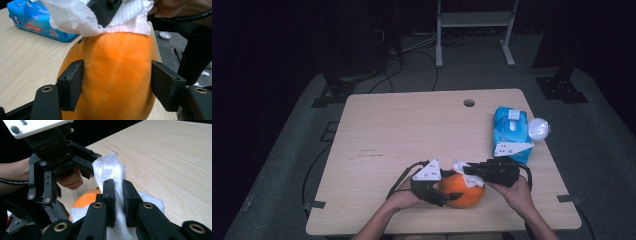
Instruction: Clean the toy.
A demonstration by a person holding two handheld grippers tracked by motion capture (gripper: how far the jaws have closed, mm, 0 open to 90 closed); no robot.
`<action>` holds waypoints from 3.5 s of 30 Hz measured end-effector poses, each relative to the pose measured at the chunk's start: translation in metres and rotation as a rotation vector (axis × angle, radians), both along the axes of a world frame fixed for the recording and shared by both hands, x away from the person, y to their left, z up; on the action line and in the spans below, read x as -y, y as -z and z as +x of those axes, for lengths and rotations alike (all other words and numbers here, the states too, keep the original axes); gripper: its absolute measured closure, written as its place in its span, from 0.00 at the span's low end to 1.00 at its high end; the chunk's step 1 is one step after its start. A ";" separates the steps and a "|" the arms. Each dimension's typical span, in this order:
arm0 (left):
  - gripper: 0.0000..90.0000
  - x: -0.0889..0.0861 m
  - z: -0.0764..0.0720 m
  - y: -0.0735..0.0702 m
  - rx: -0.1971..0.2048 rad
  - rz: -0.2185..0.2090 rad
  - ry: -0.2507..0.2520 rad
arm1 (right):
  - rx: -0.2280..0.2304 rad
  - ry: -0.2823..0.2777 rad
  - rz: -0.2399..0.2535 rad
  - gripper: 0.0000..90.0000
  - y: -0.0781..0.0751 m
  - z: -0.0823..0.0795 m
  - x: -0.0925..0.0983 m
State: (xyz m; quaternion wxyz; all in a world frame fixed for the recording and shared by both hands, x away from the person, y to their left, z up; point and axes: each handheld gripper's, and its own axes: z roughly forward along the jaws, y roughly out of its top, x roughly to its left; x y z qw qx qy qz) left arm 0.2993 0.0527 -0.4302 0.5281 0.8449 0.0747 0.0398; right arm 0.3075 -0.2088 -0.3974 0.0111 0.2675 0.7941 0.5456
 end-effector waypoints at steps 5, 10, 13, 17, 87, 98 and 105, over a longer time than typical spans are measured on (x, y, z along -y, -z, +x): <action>0.36 -0.009 0.008 0.000 -0.039 -0.018 -0.026 | -0.009 0.026 0.017 0.91 0.001 0.003 0.007; 0.37 -0.016 0.014 0.001 -0.070 -0.033 -0.053 | -0.014 0.042 0.028 0.91 0.003 0.004 0.011; 0.37 -0.020 0.018 0.002 -0.095 -0.047 -0.071 | -0.015 0.051 0.031 0.91 0.004 0.005 0.013; 0.37 -0.024 0.021 0.003 -0.120 -0.056 -0.096 | -0.013 0.057 0.031 0.91 0.004 0.005 0.014; 0.33 -0.002 0.017 0.001 -0.166 -0.136 -0.214 | 0.150 0.121 -0.013 0.90 -0.008 -0.005 -0.007; 0.10 -0.007 0.024 0.016 -0.063 -0.060 -0.074 | 0.132 0.085 -0.024 0.90 -0.005 -0.005 -0.003; 0.34 -0.004 0.019 0.013 -0.032 -0.051 -0.098 | 0.138 0.083 -0.028 0.90 -0.008 -0.006 -0.010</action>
